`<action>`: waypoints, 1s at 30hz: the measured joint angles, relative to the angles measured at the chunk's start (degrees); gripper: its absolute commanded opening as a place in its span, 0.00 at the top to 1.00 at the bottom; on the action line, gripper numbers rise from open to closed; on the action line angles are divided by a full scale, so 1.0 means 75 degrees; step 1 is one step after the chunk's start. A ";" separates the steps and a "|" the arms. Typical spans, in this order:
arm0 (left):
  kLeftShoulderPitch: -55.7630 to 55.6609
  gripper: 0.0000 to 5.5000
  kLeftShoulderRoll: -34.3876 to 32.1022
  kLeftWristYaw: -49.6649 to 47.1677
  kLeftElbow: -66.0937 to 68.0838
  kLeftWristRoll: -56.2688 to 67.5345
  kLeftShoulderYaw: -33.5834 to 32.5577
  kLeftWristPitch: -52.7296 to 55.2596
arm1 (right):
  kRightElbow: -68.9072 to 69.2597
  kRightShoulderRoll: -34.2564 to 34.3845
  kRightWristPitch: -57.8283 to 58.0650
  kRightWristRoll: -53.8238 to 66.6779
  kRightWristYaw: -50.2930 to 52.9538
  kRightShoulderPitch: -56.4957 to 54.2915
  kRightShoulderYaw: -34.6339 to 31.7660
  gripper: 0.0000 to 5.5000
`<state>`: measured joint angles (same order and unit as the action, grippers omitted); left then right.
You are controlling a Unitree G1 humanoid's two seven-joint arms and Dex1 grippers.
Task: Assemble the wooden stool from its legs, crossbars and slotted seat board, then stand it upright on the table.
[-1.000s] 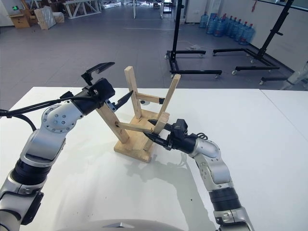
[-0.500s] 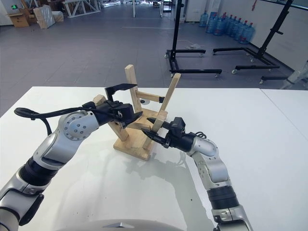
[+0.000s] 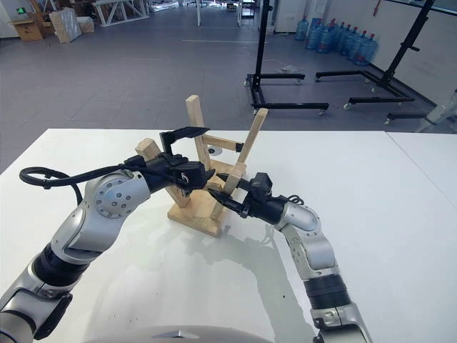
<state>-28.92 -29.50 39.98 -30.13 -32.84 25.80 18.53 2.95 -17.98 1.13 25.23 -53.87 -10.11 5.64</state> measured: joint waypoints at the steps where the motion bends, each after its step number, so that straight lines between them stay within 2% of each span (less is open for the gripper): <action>1: 0.0000 0.09 0.0026 0.0000 0.0008 -0.0070 -0.0004 0.0064 | 0.0005 0.0001 0.0001 -0.0001 0.0006 0.0000 0.0004 0.63; 13: 0.0286 0.09 0.0323 -0.0060 0.0368 -0.0539 0.0029 0.0111 | 0.0034 0.0001 0.0016 -0.0001 0.0067 0.0000 0.0079 0.63; 22: 0.1165 0.09 0.0392 -0.1136 0.0883 -0.1036 0.0292 -0.0895 | -0.0028 -0.0042 0.0118 -0.0105 0.0074 0.0011 0.0084 0.63; 30: 0.0680 0.09 0.0795 -0.1302 0.1486 -0.0509 -0.0383 -0.1065 | -0.0017 0.0001 0.0024 -0.0126 0.0068 0.0008 0.0094 0.63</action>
<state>-23.82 -23.53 30.22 -18.98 -36.66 22.93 10.54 2.82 -17.97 1.31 24.29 -53.36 -10.05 6.34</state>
